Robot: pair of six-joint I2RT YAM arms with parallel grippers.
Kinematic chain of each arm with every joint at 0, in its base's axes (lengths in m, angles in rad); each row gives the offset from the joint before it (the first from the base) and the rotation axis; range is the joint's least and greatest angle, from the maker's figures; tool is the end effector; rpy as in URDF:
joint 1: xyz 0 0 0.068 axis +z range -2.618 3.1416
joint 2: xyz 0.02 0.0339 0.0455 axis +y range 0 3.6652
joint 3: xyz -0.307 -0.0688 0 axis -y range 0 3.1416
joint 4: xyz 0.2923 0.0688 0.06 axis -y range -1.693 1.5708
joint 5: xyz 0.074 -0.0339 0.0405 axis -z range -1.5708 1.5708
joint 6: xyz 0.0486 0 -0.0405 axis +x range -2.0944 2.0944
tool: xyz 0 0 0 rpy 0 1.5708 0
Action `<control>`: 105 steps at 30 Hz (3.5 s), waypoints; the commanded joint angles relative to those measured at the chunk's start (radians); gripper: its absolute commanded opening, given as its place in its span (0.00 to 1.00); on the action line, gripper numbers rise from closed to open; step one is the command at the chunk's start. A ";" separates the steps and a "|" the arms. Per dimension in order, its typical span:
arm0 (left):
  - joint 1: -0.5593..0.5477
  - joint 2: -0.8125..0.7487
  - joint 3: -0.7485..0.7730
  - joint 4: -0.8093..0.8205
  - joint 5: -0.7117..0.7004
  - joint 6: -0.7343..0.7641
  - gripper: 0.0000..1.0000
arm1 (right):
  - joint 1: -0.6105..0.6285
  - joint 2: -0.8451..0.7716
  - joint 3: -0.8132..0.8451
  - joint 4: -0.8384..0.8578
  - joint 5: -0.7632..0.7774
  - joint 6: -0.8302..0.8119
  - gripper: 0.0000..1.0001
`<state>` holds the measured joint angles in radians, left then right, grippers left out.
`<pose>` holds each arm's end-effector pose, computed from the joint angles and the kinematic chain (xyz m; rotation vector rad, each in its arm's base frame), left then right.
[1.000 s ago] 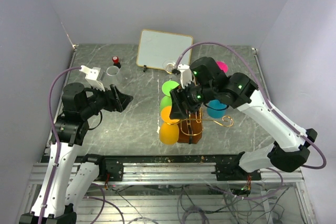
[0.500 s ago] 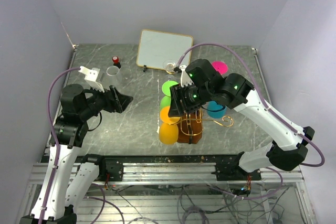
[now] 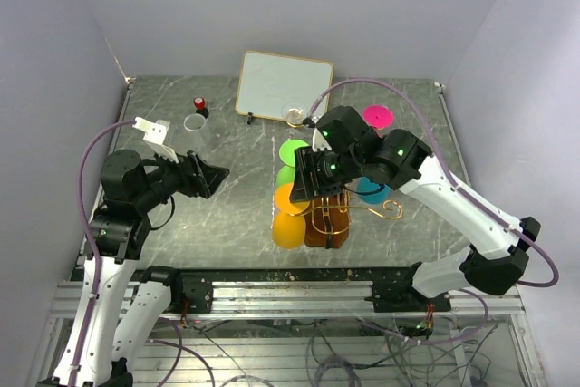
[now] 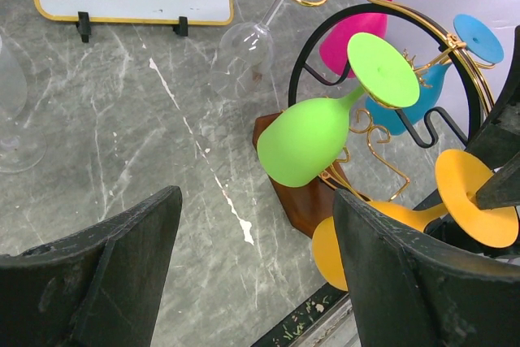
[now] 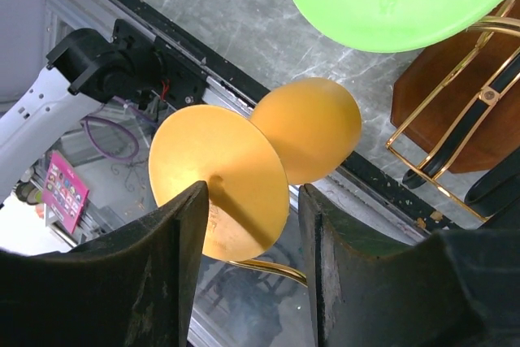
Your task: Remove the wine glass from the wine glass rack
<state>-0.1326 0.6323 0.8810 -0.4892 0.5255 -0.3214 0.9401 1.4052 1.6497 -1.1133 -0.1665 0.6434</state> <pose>0.1490 -0.0445 0.3974 0.2096 1.8382 -0.7940 0.1806 0.2609 0.4522 -0.4694 2.5960 0.8416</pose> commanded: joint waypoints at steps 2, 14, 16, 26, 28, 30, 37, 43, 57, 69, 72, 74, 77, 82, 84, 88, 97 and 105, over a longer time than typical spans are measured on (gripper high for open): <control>0.001 -0.009 -0.007 0.041 0.028 0.011 0.86 | 0.006 -0.023 -0.011 0.021 0.026 0.039 0.45; 0.001 -0.008 -0.009 0.044 0.033 0.011 0.86 | 0.006 -0.072 -0.045 0.040 0.084 0.117 0.36; 0.001 -0.007 -0.008 0.044 0.033 0.012 0.86 | 0.006 -0.080 -0.050 0.043 0.092 0.131 0.36; 0.001 -0.004 -0.009 0.044 0.033 0.010 0.86 | 0.006 -0.113 -0.108 0.089 0.105 0.203 0.26; 0.001 -0.002 -0.009 0.044 0.033 0.011 0.86 | 0.006 -0.121 -0.125 0.105 0.103 0.223 0.21; 0.001 -0.002 -0.009 0.044 0.033 0.011 0.85 | 0.007 -0.125 -0.135 0.102 0.123 0.242 0.17; 0.000 0.002 -0.009 0.044 0.034 0.010 0.85 | 0.006 -0.153 -0.162 0.094 0.178 0.309 0.05; 0.000 0.003 -0.008 0.044 0.035 0.011 0.85 | 0.005 -0.198 -0.203 0.133 0.186 0.378 0.02; 0.001 0.007 -0.009 0.044 0.034 0.010 0.85 | 0.004 -0.315 -0.302 0.327 0.137 0.424 0.00; 0.001 0.007 -0.009 0.044 0.033 0.010 0.85 | -0.001 -0.302 -0.320 0.407 0.034 0.425 0.00; 0.001 0.007 -0.008 0.044 0.034 0.010 0.85 | -0.004 -0.302 -0.333 0.433 -0.010 0.422 0.00; 0.001 0.007 -0.010 0.044 0.033 0.009 0.85 | -0.007 -0.301 -0.339 0.454 -0.047 0.415 0.00; 0.001 0.009 -0.010 0.044 0.034 0.010 0.85 | -0.009 -0.299 -0.347 0.476 -0.100 0.409 0.00; 0.001 0.009 -0.010 0.044 0.033 0.010 0.85 | -0.010 -0.309 -0.366 0.477 -0.133 0.424 0.00; 0.001 0.008 -0.010 0.044 0.033 0.010 0.85 | -0.010 -0.319 -0.376 0.471 -0.131 0.433 0.00; 0.001 0.011 -0.010 0.046 0.033 0.010 0.85 | -0.012 -0.348 -0.390 0.453 -0.098 0.465 0.00; 0.001 0.015 -0.010 0.046 0.034 0.008 0.85 | -0.013 -0.390 -0.391 0.331 0.087 0.598 0.00; 0.001 0.017 -0.012 0.046 0.036 0.008 0.85 | -0.015 -0.415 -0.398 0.322 0.170 0.683 0.00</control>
<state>-0.1326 0.6495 0.8757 -0.4808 0.5327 -0.3214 0.9260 1.0222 1.2652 -0.7883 -0.0799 1.2560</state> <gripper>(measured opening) 0.853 0.016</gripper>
